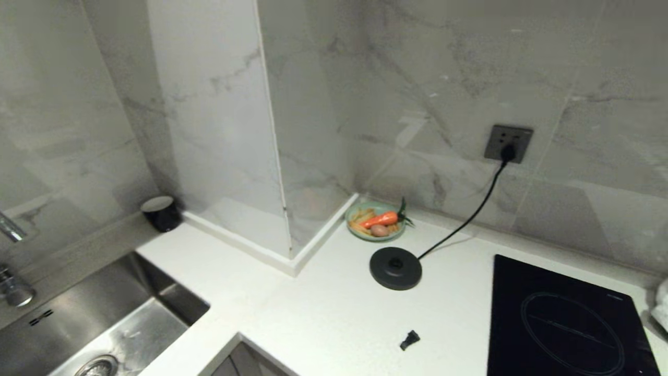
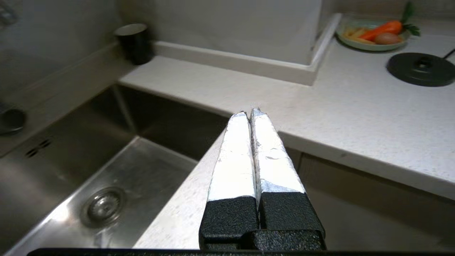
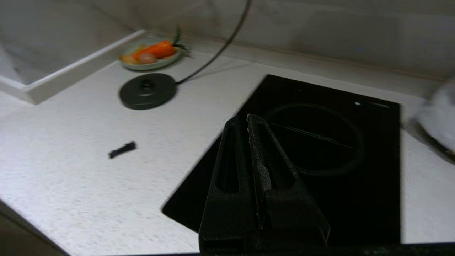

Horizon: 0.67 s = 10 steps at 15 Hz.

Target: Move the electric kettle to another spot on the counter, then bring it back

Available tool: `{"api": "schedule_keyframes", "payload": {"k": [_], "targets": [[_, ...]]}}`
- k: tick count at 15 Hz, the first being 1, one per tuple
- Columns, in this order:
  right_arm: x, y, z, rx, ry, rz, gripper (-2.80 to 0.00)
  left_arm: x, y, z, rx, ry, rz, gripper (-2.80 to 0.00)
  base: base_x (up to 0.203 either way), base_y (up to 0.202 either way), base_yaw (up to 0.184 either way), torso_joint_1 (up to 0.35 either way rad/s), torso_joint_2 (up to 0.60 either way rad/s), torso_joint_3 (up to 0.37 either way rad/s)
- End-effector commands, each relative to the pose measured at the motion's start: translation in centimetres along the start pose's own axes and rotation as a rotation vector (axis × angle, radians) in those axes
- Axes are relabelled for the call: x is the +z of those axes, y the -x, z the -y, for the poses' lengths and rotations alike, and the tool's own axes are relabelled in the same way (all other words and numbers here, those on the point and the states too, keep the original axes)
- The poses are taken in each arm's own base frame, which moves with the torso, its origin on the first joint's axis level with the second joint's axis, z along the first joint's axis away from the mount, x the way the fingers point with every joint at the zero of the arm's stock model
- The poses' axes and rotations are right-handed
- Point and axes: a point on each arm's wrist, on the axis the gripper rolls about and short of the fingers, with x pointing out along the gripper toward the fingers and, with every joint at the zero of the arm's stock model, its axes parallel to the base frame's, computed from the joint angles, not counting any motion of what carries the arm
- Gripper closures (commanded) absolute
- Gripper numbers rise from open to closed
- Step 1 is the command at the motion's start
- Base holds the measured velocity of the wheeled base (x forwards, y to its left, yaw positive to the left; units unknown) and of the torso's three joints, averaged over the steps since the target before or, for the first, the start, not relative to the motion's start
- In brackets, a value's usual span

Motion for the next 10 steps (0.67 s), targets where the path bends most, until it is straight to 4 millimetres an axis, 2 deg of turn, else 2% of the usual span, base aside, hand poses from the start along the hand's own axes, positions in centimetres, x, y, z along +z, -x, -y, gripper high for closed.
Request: {"api": "schedule_keyframes", "payload": {"k": [1, 10], "targets": [[-0.01, 0.0, 0.0, 0.001, 0.0, -0.001, 0.0, -0.01, 0.0, 0.0, 0.0, 0.0, 0.0, 0.0, 0.011, 0.001, -0.17, 0.002, 0.0, 0.002], [-0.01, 0.0, 0.0, 0.001, 0.0, -0.001, 0.0, -0.01, 0.0, 0.0, 0.0, 0.0, 0.0, 0.0, 0.003, 0.007, -0.174, 0.002, 0.0, 0.003]]}}
